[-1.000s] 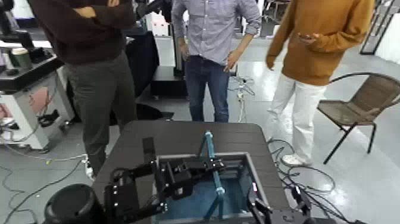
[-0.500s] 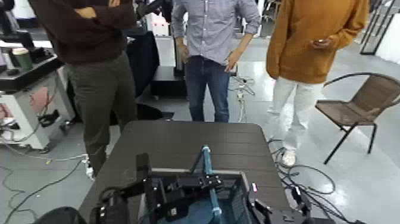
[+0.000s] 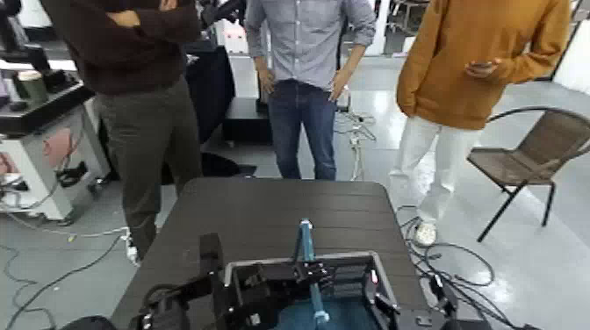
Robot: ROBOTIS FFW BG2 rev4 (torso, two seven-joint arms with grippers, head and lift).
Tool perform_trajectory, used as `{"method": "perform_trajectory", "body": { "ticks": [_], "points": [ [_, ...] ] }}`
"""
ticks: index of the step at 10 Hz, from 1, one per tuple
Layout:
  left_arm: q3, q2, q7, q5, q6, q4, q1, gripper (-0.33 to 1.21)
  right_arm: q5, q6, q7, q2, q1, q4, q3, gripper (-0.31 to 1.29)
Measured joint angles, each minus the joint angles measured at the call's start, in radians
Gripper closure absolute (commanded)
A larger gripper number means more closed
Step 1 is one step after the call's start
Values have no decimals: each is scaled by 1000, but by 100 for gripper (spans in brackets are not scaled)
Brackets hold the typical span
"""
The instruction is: Grasp the handle of the crate.
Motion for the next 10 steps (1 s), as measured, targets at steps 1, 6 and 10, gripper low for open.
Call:
{"method": "perform_trajectory", "body": {
  "ticks": [1,6,10],
  "points": [
    [-7,0,0,8,1,6,-1,119,1,3,-5,0,0,0,1,16],
    [-26,0,-4,27,3,19,-14,119,-12,28,-6,-2,-6,2,10,16],
    [-33,-3,-6,33,5,25,-18,119,-11,53,16,-2,-8,-7,3,16]
  ]
}}
